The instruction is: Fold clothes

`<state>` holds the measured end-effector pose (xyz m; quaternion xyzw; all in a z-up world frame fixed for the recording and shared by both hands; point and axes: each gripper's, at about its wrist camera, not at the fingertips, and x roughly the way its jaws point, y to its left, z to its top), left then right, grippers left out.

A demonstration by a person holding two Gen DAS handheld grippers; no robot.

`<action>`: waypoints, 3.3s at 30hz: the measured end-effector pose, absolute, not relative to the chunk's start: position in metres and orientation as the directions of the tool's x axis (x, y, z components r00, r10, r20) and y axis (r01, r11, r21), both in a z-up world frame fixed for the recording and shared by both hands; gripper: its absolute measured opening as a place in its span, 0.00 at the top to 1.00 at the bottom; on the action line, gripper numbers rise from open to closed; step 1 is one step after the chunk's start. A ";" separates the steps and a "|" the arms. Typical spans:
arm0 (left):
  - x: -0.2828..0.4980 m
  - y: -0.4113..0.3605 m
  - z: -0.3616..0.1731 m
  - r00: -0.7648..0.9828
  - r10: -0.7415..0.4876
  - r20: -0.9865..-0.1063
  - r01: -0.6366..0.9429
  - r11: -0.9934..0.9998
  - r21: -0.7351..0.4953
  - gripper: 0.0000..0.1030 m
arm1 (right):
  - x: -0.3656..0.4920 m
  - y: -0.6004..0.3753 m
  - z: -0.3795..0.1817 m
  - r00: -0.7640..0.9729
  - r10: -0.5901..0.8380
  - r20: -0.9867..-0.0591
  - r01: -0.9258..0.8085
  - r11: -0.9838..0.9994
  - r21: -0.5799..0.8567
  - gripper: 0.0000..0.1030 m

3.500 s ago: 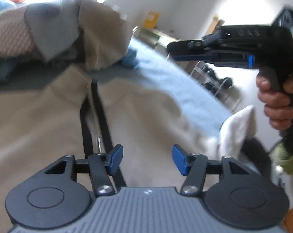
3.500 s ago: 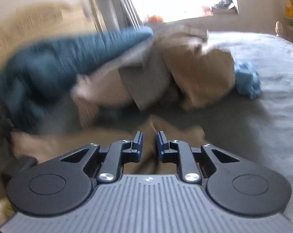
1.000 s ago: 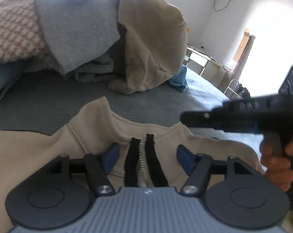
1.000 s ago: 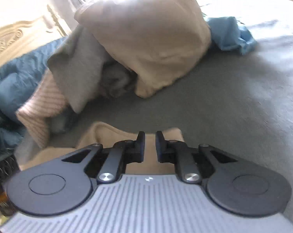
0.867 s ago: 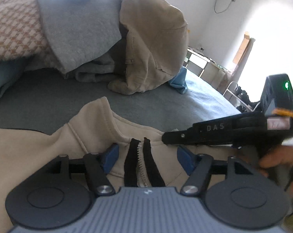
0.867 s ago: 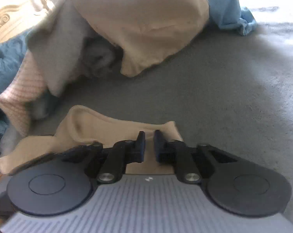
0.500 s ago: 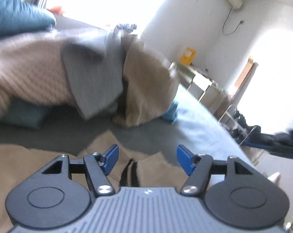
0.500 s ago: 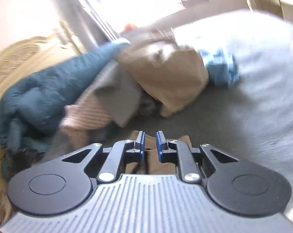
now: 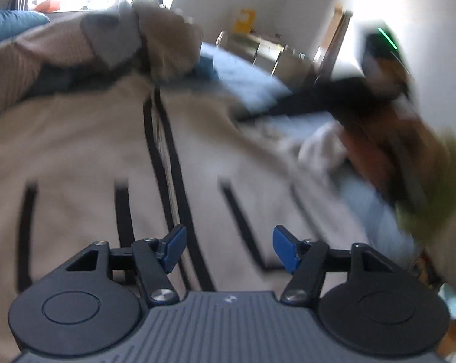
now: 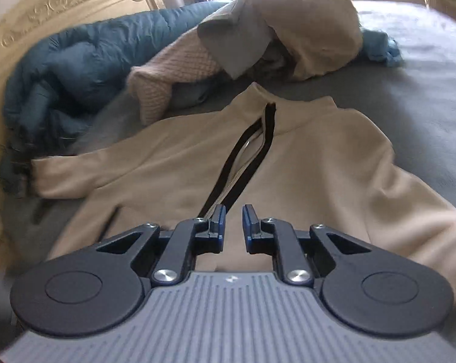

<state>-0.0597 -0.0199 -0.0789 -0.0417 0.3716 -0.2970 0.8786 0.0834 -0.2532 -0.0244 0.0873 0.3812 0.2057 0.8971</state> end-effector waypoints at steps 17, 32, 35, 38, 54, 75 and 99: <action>-0.080 0.003 -0.100 0.606 -0.551 -0.574 0.501 0.825 -0.263 0.37 | 0.144 -0.246 -0.044 0.607 0.432 -0.667 -0.197 0.895 0.401 0.88; -0.111 -0.021 -0.108 0.649 -0.418 -0.636 0.552 0.834 0.016 0.40 | -0.065 -0.239 -0.083 0.565 0.314 -0.763 -0.348 0.929 0.124 0.90; -0.114 -0.022 -0.101 0.664 -0.404 -0.629 0.560 0.826 0.061 0.41 | -0.075 -0.238 -0.069 0.616 0.294 -0.731 -0.317 0.942 0.112 0.88; -0.110 -0.021 -0.104 0.661 -0.385 -0.644 0.562 0.823 0.085 0.40 | -0.102 -0.226 -0.046 0.644 0.391 -0.657 -0.430 0.896 0.111 0.87; -0.106 -0.018 -0.109 0.642 -0.400 -0.654 0.566 0.823 0.053 0.38 | -0.167 -0.188 -0.098 0.599 0.383 -0.703 -0.597 0.799 -0.074 0.87; -0.072 -0.084 -0.084 0.596 -0.473 -0.649 0.619 0.785 -0.004 0.40 | -0.137 -0.374 -0.056 0.844 0.127 -0.521 0.049 0.949 0.312 0.74; 0.037 -0.347 -0.089 0.551 -0.568 -0.612 0.720 0.694 0.004 0.34 | -0.003 -0.628 -0.036 0.875 -0.036 -0.483 0.439 0.480 0.760 0.37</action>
